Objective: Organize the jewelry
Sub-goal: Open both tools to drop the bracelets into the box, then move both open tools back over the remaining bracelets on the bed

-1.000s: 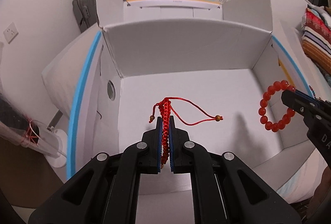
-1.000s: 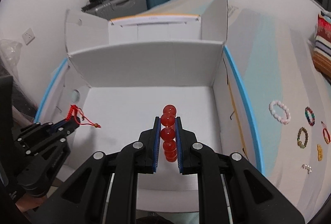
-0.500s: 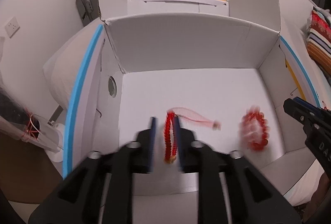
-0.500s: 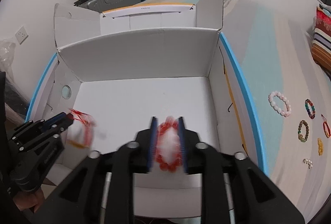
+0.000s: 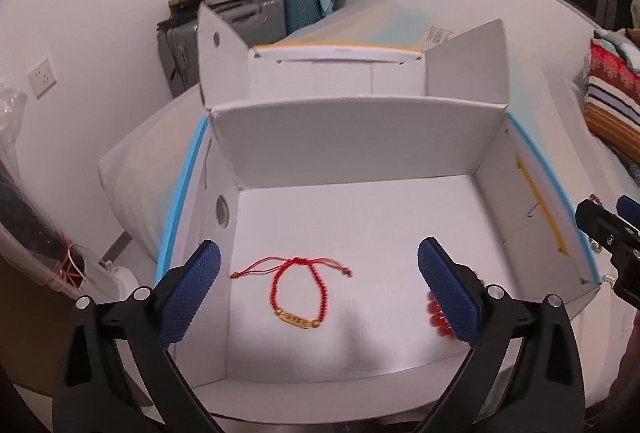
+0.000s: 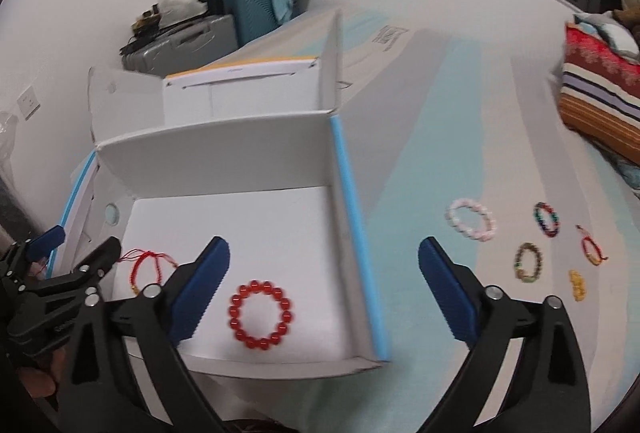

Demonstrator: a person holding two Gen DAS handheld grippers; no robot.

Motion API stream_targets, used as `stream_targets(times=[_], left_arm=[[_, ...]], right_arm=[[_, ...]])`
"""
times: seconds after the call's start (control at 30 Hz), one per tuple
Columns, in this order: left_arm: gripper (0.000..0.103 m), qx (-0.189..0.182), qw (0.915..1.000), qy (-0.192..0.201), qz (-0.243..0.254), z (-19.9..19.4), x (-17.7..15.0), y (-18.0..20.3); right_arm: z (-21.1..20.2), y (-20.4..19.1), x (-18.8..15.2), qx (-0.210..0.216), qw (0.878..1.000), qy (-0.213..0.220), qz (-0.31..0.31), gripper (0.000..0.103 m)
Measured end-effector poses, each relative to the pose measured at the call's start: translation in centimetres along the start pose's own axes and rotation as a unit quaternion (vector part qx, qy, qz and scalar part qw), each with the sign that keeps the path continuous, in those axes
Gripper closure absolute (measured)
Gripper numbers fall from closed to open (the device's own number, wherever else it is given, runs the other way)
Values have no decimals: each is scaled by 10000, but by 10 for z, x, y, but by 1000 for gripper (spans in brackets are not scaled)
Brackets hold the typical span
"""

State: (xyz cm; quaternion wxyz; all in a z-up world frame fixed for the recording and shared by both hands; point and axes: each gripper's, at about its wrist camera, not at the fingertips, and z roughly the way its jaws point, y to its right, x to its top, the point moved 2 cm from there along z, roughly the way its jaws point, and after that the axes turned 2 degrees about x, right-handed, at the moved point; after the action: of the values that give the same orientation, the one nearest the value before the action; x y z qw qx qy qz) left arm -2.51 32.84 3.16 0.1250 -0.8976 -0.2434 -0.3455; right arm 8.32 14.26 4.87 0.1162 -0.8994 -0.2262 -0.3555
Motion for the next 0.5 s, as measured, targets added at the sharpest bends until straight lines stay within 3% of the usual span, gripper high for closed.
stream_targets(times=[0.5], left_arm=[[6,-516,9970,307,489,-33,6,92]], right_arm=[[-37,94,-12,-527,9975,230,409,8]])
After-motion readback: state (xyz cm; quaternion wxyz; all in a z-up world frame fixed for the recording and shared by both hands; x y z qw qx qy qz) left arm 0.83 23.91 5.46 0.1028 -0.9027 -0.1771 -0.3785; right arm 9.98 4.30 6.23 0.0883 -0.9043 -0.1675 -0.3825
